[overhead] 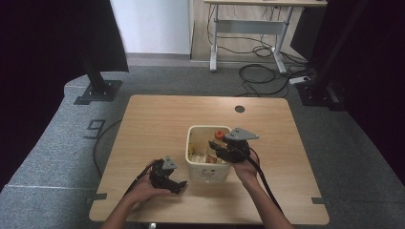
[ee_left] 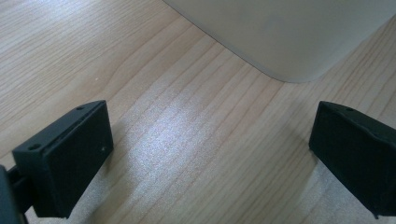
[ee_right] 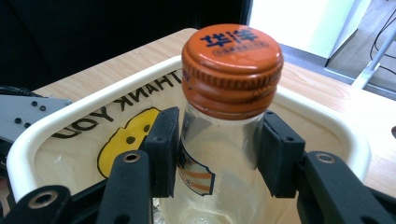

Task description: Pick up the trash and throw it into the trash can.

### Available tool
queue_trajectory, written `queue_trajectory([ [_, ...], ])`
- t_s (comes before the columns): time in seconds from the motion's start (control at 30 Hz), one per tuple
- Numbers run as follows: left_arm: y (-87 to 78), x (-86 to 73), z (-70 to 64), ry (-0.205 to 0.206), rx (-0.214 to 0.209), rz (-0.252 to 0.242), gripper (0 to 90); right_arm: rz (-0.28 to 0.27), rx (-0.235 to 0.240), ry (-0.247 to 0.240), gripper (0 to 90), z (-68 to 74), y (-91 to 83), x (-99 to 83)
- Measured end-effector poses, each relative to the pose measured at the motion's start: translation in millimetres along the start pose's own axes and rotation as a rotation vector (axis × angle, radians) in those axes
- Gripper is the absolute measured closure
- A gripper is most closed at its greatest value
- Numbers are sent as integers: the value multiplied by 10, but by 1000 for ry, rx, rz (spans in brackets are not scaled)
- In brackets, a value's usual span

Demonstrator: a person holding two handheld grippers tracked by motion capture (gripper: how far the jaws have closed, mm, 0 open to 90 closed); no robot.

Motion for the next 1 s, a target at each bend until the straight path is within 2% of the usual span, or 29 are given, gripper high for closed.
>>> queue_trajectory([
  [0.1,1,0,-1,0,0,-1,0,-6,-7,3,532,-21,-21,-9],
  [0.17,0,0,0,0,1,0,0,-16,-9,-14,524,-21,-33,-9],
  [0.3,0,0,-1,0,1,-1,0,-37,1,-40,415,8,-76,9],
  [0.37,0,0,-1,0,1,0,0,-47,0,-44,401,12,-93,18],
  [0.43,1,0,-1,0,0,-1,0,-82,-10,-47,387,7,-152,46],
  [0.47,0,0,-1,0,1,0,0,-107,-7,-42,381,1,-197,66],
  [0.57,0,0,-1,0,1,-1,0,-133,-20,-37,348,-42,-313,77],
  [0.73,-1,-1,-1,-1,2,0,0,-137,-23,-29,327,-98,-423,33],
  [0.83,1,-1,-2,-1,1,-2,0,-146,-29,-1,319,-155,-536,-50],
  [1.0,0,-1,-2,-2,3,-2,0,-142,-51,8,315,-244,-663,-164],
])
Point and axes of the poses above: each handheld gripper's, and its own axes: y roughly forward along the jaws, x roughly out of its top, z roughly to its left, the point moved 7 cm from there along y, roughly forward along the jaws, and after that the axes turned 1 degree about -y, right-handed, at the moved point
